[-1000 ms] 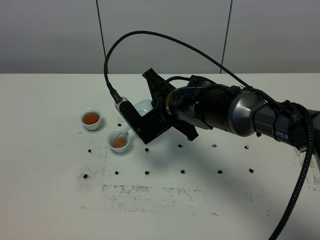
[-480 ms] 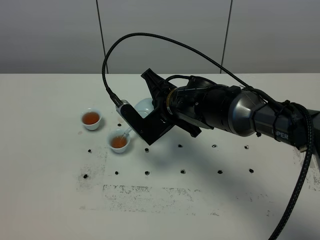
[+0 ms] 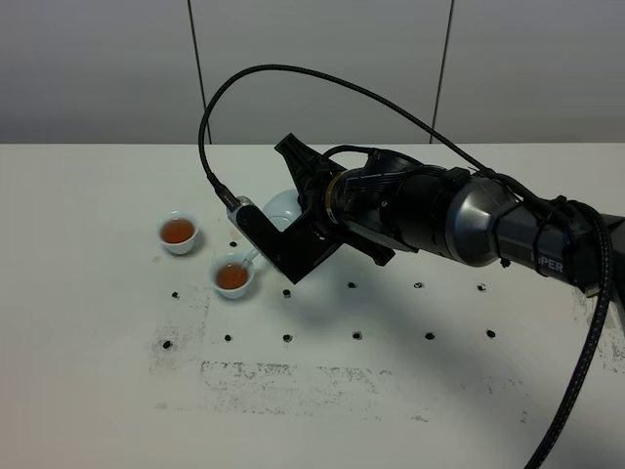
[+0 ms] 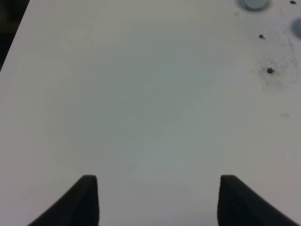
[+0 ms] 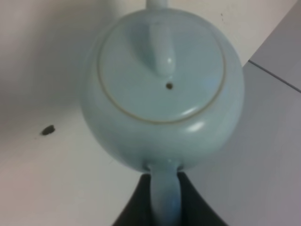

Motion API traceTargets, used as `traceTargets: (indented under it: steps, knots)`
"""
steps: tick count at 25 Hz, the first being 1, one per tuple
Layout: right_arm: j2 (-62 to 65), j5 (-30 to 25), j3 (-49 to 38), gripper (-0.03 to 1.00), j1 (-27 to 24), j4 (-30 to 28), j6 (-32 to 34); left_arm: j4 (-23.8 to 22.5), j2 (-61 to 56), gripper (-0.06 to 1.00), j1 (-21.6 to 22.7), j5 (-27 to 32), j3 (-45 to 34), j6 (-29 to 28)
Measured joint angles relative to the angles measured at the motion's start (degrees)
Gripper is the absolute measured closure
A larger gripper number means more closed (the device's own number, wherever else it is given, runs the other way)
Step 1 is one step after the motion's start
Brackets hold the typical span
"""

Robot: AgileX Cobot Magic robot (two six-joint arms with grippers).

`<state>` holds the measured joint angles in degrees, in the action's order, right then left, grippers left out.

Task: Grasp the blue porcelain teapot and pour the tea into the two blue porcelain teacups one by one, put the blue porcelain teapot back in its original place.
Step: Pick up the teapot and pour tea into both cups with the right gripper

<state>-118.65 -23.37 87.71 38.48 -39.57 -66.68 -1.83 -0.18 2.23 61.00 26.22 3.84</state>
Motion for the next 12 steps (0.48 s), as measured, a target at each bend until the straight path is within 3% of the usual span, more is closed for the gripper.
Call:
traceTargets:
  steps: [9,12]
  knots:
    - [0.0,0.0,0.0,0.94,0.0,0.4,0.5,0.0,0.0,0.43,0.0,0.0,0.0,0.0]
    - [0.1,0.0,0.0,0.94,0.0,3.5,0.5,0.0,0.0,0.43,0.0,0.0,0.0,0.0]
